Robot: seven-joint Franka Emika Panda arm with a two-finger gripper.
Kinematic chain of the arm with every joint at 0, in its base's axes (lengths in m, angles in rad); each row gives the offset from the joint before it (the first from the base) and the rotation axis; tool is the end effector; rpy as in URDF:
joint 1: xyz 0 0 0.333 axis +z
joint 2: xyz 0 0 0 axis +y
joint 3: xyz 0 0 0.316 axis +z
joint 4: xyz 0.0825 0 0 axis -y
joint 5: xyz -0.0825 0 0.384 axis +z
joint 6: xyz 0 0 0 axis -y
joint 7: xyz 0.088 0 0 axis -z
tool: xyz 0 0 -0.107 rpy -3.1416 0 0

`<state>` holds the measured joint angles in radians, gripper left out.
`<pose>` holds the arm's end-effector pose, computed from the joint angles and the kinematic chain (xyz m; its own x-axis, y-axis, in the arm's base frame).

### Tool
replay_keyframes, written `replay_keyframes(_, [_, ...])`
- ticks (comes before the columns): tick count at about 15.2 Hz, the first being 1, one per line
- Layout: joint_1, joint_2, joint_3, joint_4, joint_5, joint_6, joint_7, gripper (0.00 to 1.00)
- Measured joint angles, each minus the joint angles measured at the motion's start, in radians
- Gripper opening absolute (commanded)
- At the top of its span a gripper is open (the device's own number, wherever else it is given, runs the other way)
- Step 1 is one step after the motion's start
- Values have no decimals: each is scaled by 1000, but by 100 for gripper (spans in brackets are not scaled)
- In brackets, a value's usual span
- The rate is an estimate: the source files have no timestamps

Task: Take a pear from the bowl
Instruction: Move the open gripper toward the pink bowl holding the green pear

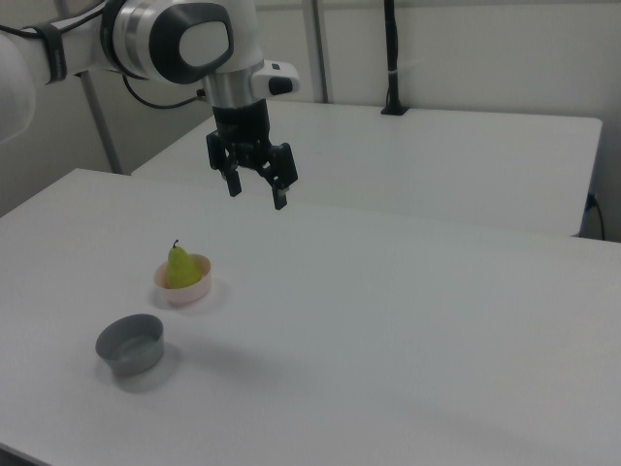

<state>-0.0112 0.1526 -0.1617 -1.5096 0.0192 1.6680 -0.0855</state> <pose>0.6001 -0.0958 0.5745 0.9962 -0.0871 0.0073 -0.0872 -0.9962 0.0060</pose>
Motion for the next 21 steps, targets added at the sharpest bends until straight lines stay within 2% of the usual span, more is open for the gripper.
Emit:
replay_keyframes(7, [2, 0, 2, 0, 0, 0, 0, 100])
replay_keyframes(10, [25, 0, 4, 0, 0, 0, 0, 100])
replay_keyframes(14, [136, 0, -7, 0, 0, 0, 1, 100])
replay_keyframes(21, [391, 5, -12, 6, 0, 0, 8, 100])
